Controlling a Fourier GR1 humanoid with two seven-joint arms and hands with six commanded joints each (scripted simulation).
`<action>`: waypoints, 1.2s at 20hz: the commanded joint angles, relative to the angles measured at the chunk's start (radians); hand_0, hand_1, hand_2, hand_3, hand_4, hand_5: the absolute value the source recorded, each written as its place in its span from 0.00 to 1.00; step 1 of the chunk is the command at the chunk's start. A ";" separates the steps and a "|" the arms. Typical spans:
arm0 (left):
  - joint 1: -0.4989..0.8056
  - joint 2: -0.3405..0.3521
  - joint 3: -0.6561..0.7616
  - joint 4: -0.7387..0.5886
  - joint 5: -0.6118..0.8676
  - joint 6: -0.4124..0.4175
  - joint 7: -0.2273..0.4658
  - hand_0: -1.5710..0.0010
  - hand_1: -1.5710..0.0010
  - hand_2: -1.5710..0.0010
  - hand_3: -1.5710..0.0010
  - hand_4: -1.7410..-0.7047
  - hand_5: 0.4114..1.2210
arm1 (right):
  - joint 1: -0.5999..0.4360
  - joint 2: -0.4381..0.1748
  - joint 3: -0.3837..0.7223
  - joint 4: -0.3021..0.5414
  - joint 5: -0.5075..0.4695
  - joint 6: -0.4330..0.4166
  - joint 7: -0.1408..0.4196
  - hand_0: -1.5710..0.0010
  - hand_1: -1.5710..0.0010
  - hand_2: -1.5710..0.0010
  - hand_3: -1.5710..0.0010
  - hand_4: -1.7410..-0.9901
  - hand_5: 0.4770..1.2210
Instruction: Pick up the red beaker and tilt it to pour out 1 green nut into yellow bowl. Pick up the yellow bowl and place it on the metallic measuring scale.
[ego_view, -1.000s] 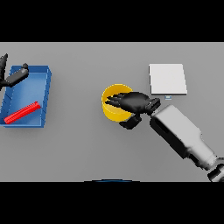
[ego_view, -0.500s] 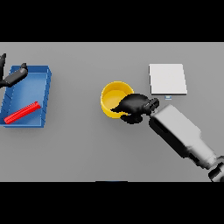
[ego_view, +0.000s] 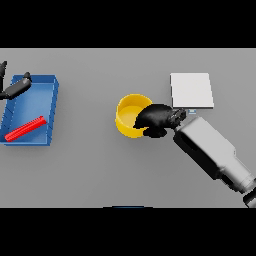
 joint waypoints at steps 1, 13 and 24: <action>0.007 -0.003 -0.001 0.002 -0.003 0.006 -0.007 1.00 1.00 1.00 1.00 0.91 0.39 | -0.006 -0.005 -0.010 -0.018 -0.010 0.012 0.011 0.02 0.03 0.05 0.24 0.02 0.99; -0.004 0.007 0.003 -0.003 -0.004 0.002 -0.002 1.00 1.00 1.00 1.00 0.91 0.38 | -0.010 -0.150 -0.109 -0.254 -0.083 0.118 0.119 0.00 0.00 0.01 0.21 0.03 1.00; 0.020 0.026 -0.005 -0.076 -0.003 0.024 0.067 1.00 1.00 1.00 1.00 0.89 0.42 | -0.090 -0.254 -0.208 -0.021 -0.060 -0.015 0.069 0.00 0.00 0.00 0.23 0.03 1.00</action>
